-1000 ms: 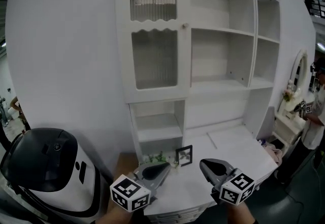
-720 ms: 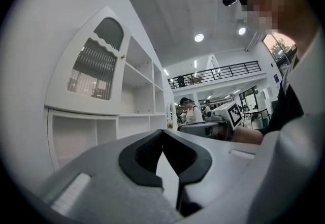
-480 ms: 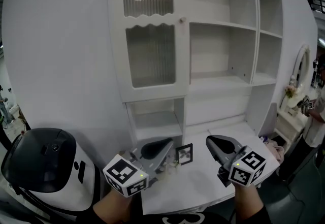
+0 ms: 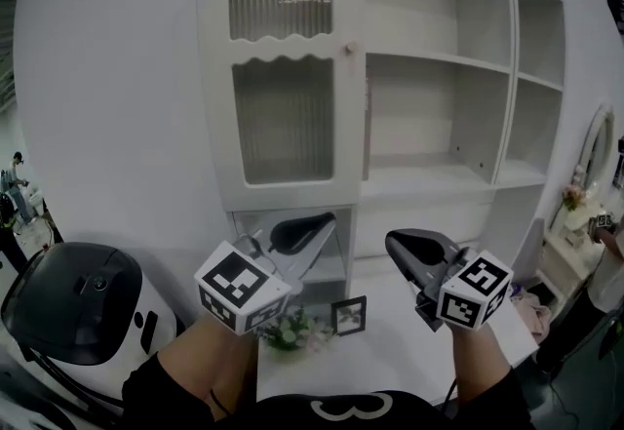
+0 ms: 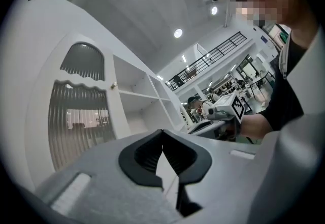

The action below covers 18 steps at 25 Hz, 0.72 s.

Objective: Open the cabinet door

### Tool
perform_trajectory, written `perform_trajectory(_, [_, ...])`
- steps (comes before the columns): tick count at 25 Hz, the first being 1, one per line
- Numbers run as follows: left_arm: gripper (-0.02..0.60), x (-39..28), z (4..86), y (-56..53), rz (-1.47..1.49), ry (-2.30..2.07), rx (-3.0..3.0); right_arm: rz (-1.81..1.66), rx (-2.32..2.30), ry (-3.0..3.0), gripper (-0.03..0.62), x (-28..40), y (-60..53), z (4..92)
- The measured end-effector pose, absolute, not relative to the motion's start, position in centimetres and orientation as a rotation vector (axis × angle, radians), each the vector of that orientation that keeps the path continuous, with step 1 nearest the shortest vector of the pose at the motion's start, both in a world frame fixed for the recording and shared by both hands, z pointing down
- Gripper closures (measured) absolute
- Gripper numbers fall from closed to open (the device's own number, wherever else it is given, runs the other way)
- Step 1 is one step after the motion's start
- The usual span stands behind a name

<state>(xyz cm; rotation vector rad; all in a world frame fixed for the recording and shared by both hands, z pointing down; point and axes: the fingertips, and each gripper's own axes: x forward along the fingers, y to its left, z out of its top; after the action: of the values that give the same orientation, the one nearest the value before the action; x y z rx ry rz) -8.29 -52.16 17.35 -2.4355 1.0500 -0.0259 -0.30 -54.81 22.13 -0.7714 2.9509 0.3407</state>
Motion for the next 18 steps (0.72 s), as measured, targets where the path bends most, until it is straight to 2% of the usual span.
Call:
perform_trajectory(8, [0.574,-6.6,10.3,-57.7,-0.062,1.095,-2.222,0.487,-0.718,3.016,0.592,0.1,-58.9,20.8])
perform_trajectory(14, [0.568,-6.6,5.6,-61.0,-0.140,1.148,-1.992,0.440,-0.684,3.052,0.592,0.2,-61.8,22.1])
perform_trajectory(15, [0.559,-6.7,4.7,-61.5,-0.142,1.163,-1.965,0.434,-0.675,3.056,0.592,0.3,-62.2,22.3])
perform_trajectory(17, [0.484,-6.9,2.8,-62.3,-0.146,1.187,-1.915,0.436,-0.657,3.063,0.592,0.2,-62.8,22.4])
perform_trajectory(18, [0.477,-6.9,1.8,-62.7,-0.143,1.199,-1.891,0.438,-0.648,3.062,0.592,0.2,-63.0,22.4])
